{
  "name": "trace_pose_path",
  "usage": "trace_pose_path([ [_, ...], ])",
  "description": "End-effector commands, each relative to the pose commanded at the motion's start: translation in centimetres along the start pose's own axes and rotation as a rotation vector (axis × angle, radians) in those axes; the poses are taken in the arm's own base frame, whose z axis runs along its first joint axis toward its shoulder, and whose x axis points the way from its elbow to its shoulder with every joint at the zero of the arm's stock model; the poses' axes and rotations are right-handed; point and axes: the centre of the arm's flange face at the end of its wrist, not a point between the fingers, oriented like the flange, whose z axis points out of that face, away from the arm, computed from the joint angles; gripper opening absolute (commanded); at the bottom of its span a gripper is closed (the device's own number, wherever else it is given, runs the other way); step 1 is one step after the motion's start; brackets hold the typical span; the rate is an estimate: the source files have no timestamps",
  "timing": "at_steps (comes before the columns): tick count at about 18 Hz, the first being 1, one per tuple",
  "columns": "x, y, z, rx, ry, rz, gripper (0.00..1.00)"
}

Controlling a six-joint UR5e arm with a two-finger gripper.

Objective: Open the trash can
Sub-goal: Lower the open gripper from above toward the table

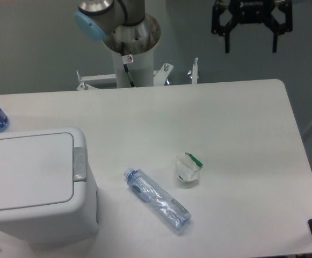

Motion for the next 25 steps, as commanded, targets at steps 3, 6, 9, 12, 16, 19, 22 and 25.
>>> trace_pose_path([
  [3,0.1,-0.2,0.1,0.019,0.013,0.000,1.00],
  [6,0.2,-0.6,0.6,0.030,0.028,-0.025,1.00],
  [9,1.2,-2.5,2.2,0.059,0.090,-0.208,1.00],
  [12,1.5,-3.5,2.9,0.103,0.147,-0.407,1.00],
  [16,4.5,-8.2,5.8,0.125,0.193,-0.523,1.00],
  [19,6.2,-10.9,8.1,0.138,0.226,-0.607,1.00],
  [22,8.4,-13.6,10.9,0.141,0.285,-0.632,1.00],
  [25,10.4,-15.3,11.7,0.143,0.306,-0.655,1.00],
])
